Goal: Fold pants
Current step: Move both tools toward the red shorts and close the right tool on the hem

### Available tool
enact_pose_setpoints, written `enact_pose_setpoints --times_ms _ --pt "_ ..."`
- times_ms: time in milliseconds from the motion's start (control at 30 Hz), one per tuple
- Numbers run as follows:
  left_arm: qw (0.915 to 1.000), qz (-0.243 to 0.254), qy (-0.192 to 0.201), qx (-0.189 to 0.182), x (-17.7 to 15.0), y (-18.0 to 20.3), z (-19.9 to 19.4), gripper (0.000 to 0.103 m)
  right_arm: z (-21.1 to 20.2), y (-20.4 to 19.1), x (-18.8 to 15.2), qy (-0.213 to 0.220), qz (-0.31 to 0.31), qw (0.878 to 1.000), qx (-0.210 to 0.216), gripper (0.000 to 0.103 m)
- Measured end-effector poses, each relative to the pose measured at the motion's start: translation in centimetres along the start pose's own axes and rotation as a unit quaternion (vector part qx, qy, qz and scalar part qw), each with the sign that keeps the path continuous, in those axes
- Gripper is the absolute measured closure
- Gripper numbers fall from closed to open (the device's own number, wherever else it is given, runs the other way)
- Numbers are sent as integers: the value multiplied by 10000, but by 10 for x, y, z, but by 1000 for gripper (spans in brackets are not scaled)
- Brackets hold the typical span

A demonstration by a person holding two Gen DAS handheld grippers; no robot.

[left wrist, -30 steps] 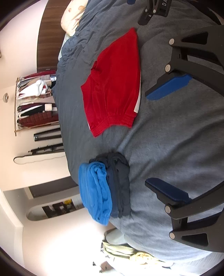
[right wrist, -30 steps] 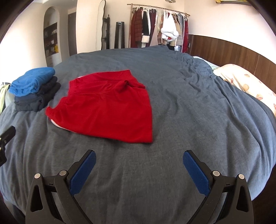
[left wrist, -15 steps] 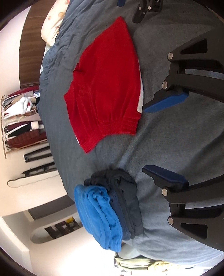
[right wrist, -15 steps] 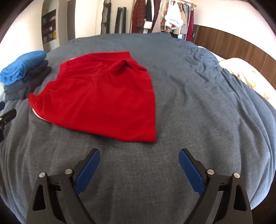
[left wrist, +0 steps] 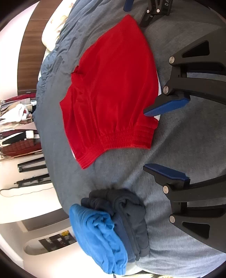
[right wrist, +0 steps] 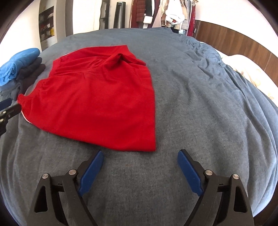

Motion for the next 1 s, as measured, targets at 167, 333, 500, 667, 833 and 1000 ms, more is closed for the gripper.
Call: enact_pose_setpoints --times_ms 167,333,500,667,833,1000 --pt "9997 -32 -164 -178 -1 0 11 54 4 1 4 -5 -39 10000 25 19" --pt "9993 -65 -241 -275 -4 1 16 66 5 1 6 18 -86 9999 -50 22" --pt "9993 -92 -255 -274 -4 1 14 69 1 1 5 94 -177 9996 -201 22" --pt "9992 -120 -281 -248 -6 2 12 70 -3 -4 4 252 -569 9968 -508 22" --pt "9991 -138 -330 -240 -6 2 11 71 -4 -13 4 424 -954 9926 -621 32" --pt "9991 -95 -340 -217 -6 2 10 71 -1 -20 6 520 -1217 9891 -643 46"
Point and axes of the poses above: each gripper's, at about its wrist camera, not at the fingertips, and z roughly the way its jaws point, y to its right, x to its top, the point moved 2 cm from there along z, roughly the way its jaws point, and after that the axes turned 5 degrees about -z, right-handed, at the moved point
